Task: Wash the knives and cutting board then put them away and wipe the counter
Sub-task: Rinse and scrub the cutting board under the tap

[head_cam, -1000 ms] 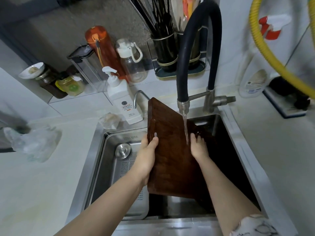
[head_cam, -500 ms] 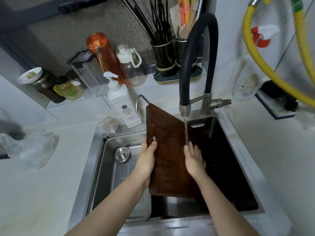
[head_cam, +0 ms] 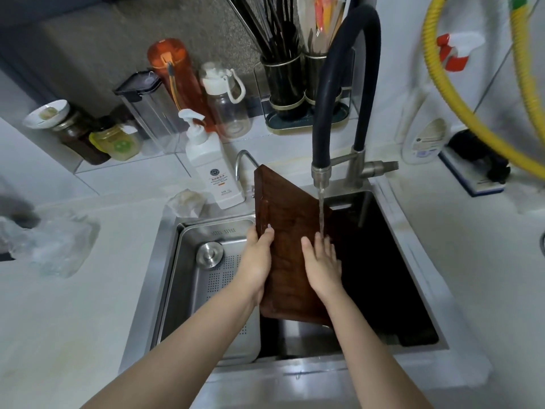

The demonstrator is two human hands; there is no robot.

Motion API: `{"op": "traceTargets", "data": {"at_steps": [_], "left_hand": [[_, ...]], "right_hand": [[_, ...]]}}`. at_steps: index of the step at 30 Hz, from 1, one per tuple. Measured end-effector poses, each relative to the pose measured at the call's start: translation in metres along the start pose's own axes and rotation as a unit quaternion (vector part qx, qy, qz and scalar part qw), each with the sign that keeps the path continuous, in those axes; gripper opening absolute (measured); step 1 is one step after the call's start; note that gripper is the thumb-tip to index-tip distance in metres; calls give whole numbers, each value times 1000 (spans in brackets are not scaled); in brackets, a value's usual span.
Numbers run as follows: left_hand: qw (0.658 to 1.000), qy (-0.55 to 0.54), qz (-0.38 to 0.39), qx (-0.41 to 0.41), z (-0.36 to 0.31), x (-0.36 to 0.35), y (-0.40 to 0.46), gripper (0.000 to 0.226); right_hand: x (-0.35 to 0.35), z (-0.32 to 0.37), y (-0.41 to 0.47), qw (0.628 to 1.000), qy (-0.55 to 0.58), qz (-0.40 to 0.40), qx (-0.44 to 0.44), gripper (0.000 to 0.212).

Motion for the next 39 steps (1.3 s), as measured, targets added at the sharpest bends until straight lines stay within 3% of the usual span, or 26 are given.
{"op": "traceTargets", "data": {"at_steps": [5, 8, 10, 13, 15, 17, 21, 24, 26, 28, 30, 32, 35, 39], "left_hand": [[1000, 9, -4, -3, 0, 2, -1, 28], [999, -4, 17, 31, 4, 4, -4, 29], [998, 12, 21, 63, 6, 8, -5, 34], [988, 22, 39, 147, 10, 13, -5, 36], [978, 18, 63, 197, 13, 16, -2, 36], [975, 25, 71, 209, 16, 20, 5, 39], [978, 33, 57, 196, 22, 28, 13, 43], [980, 26, 45, 194, 26, 34, 17, 48], [980, 25, 39, 195, 28, 38, 19, 45], [981, 21, 34, 192, 27, 38, 20, 39], [981, 15, 28, 190, 25, 36, 20, 38], [982, 15, 17, 187, 23, 38, 21, 36], [983, 15, 3, 184, 22, 38, 20, 36], [984, 25, 19, 176, 16, 31, 17, 32]], "right_hand": [[-9, 42, -58, 991, -16, -3, 133, 60], [-12, 25, -68, 981, -9, 0, 193, 52], [-9, -22, -41, 993, -5, 0, 116, 49], [4, -112, -3, 989, 5, 4, -148, 56], [7, -126, 10, 976, 26, 12, -216, 67], [4, -85, 26, 988, 7, 5, -153, 69], [-11, 33, 63, 993, -46, -14, 108, 58], [-9, 38, 98, 987, -38, -3, 159, 53], [-3, -4, 122, 992, -51, -20, 113, 52], [7, -72, 134, 998, -28, -39, -36, 54], [13, -139, 121, 980, 23, -42, -192, 61], [9, -165, 97, 965, 46, -26, -258, 64], [-1, -122, 79, 980, 23, -33, -194, 62], [-12, -4, 63, 995, -37, -33, 89, 54]]}}
Point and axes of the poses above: each hand's wrist, its own y-axis towards the middle knuckle, its own x-axis out of the back of the hand, z = x × y, the point moved 5 cm from there along y, towards the middle knuckle
